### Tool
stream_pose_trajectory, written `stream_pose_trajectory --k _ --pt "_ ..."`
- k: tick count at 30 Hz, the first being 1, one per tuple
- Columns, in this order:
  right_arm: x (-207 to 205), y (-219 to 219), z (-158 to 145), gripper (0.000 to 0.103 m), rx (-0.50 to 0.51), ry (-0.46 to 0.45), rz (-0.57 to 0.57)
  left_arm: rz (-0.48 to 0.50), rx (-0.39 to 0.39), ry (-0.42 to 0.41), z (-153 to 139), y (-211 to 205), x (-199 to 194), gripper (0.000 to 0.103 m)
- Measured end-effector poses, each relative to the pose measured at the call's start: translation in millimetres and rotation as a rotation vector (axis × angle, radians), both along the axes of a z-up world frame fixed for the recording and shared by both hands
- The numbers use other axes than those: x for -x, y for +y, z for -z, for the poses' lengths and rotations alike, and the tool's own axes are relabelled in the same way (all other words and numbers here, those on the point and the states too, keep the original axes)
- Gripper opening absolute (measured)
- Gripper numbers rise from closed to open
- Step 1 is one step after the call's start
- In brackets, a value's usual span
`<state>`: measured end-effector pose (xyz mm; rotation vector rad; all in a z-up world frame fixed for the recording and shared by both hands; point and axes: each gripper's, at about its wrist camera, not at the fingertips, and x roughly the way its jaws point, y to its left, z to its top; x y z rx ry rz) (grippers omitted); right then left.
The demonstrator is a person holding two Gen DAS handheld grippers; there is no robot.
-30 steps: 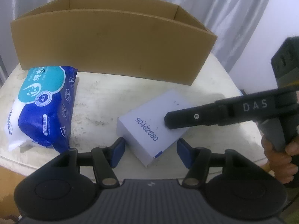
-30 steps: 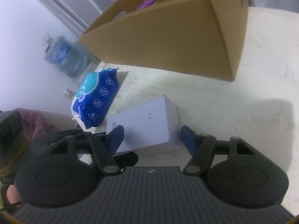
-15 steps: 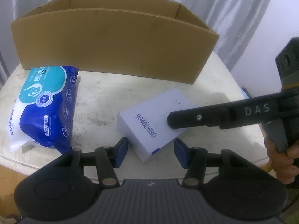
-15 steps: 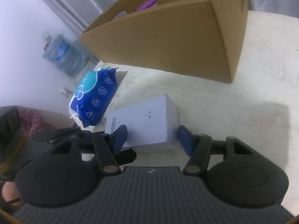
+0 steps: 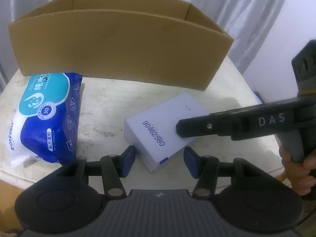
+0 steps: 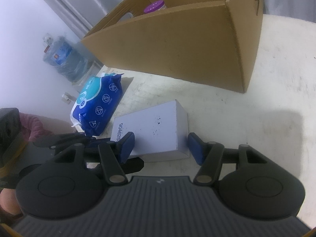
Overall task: Organize objects
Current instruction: 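Close the right gripper on the white box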
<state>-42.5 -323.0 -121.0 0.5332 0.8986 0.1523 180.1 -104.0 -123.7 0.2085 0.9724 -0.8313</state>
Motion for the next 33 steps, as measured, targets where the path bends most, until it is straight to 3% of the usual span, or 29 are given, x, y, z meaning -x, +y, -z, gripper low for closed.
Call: stream_pose_trajectory --k 4,11,20,22,28,33 --pt "3 3 -3 0.059 0.025 -0.007 -0.029 -0.011 -0.003 0.009 -3 2 13 0.048" --pt "8 1 -2 0.058 0.007 -0.01 -0.019 -0.02 -0.011 -0.001 -4 -2 28 0.047" --pt "0 0 -3 0.059 0.01 -0.005 0.007 -0.032 -0.029 -0.013 -6 -19 46 0.052" --pt "-2 -1 -1 0.059 -0.001 -0.001 0.008 -0.036 -0.026 -0.007 -5 -21 50 0.057" --pt "-6 -2 1 0.061 -0.024 0.004 0.013 -0.043 0.025 0.016 -4 -29 65 0.06" --pt "-5 0 0 0.062 -0.016 0.005 -0.011 -0.042 0.016 0.025 -7 -36 81 0.059"
